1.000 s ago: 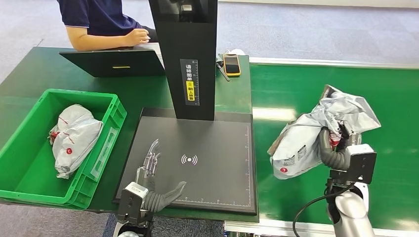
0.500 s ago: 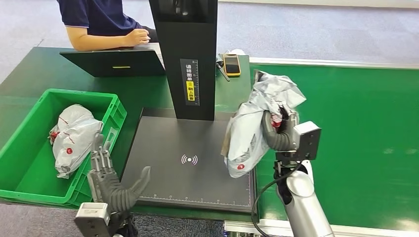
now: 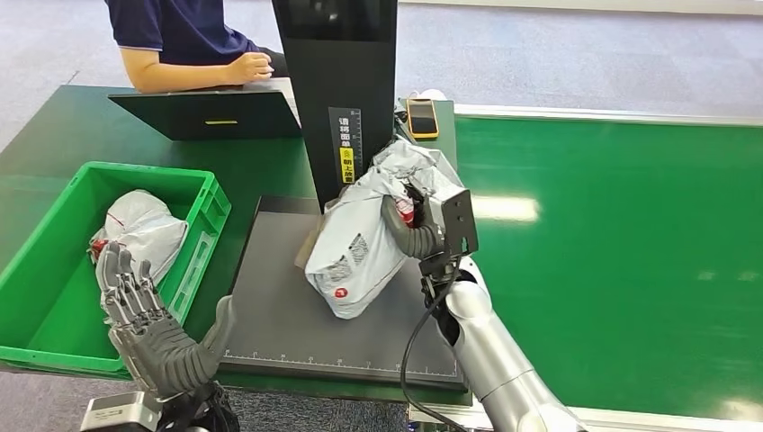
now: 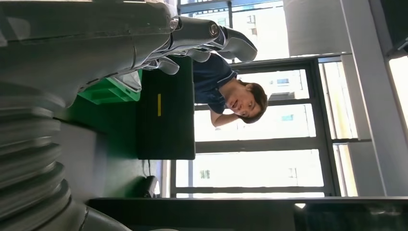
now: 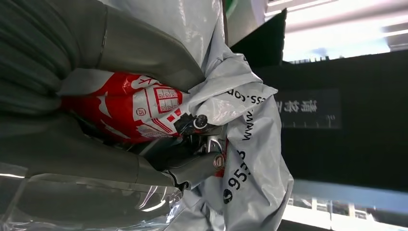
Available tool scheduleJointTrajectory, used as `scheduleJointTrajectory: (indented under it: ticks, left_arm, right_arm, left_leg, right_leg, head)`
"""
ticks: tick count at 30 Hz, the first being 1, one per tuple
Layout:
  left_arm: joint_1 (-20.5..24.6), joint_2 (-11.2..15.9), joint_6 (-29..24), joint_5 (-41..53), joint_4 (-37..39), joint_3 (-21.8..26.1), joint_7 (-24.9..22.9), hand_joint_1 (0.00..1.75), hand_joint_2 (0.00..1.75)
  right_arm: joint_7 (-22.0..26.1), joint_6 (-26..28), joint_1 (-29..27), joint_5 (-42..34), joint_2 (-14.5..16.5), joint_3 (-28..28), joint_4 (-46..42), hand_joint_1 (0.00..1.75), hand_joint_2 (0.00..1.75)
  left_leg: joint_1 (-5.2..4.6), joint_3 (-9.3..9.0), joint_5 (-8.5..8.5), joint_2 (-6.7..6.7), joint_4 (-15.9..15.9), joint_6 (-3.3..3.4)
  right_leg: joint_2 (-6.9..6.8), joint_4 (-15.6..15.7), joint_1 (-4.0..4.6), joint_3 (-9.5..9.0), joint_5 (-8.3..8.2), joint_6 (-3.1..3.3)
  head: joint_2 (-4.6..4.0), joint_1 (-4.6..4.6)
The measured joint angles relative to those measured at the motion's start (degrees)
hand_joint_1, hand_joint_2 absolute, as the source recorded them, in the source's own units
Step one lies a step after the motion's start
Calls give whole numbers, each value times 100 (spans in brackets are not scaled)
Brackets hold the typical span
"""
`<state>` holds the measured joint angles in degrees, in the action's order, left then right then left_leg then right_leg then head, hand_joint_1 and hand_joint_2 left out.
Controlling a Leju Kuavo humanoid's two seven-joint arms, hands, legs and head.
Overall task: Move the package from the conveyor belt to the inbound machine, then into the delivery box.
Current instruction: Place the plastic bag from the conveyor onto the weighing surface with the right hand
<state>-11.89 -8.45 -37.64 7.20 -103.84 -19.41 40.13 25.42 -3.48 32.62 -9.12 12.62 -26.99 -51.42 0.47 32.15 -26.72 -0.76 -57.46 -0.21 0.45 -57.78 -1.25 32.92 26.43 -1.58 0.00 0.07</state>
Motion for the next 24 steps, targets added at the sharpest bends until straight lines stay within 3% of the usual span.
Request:
scheduleJointTrajectory:
  ticks: [1, 3, 4, 5, 8, 24]
  left_arm:
    - [18, 3, 30, 2, 1, 0, 0, 0, 175]
    - [46, 5, 99, 20, 2, 1, 0, 0, 175]
    - [56, 5, 126, 31, 3, 1, 0, 0, 175]
    - [67, 5, 146, 40, 5, 2, 0, 0, 175]
    - [107, 5, 167, 54, 26, 5, 0, 0, 175]
    - [157, 12, 401, 109, 126, 51, -96, 0, 175]
  right_arm:
    - [-15, 1, 42, -2, 44, -49, 104, 132, 175]
    - [-60, 1, 112, -3, 119, -143, 307, 51, 175]
    - [-87, -2, 143, -5, 149, -192, 408, 24, 175]
    - [-116, -8, 167, -13, 174, -239, 502, 10, 175]
    - [-181, -52, 232, -70, 231, -366, 757, 0, 175]
    - [-340, -504, 387, -609, 135, -366, 1097, 0, 175]
  left_leg:
    - [0, 0, 0, 0, 0, 0]
    - [0, 0, 0, 1, 0, 0]
    - [0, 0, 0, 1, 0, 0]
    - [0, 0, 0, 1, 0, 0]
    - [0, 1, 0, 1, 0, 0]
    - [0, -1, 0, 1, -4, 0]
  right_leg:
    - [0, 0, 0, 0, 0, 0]
    - [1, 0, 0, 1, 0, 0]
    - [1, 0, 0, 1, 0, 0]
    - [1, 0, 0, 1, 0, 0]
    - [1, 0, 0, 2, 0, 0]
    - [1, 2, 0, 4, 0, 0]
  head:
    - [0, 0]
    - [0, 0]
    - [0, -1]
    - [0, -1]
    - [0, 0]
    - [0, 0]
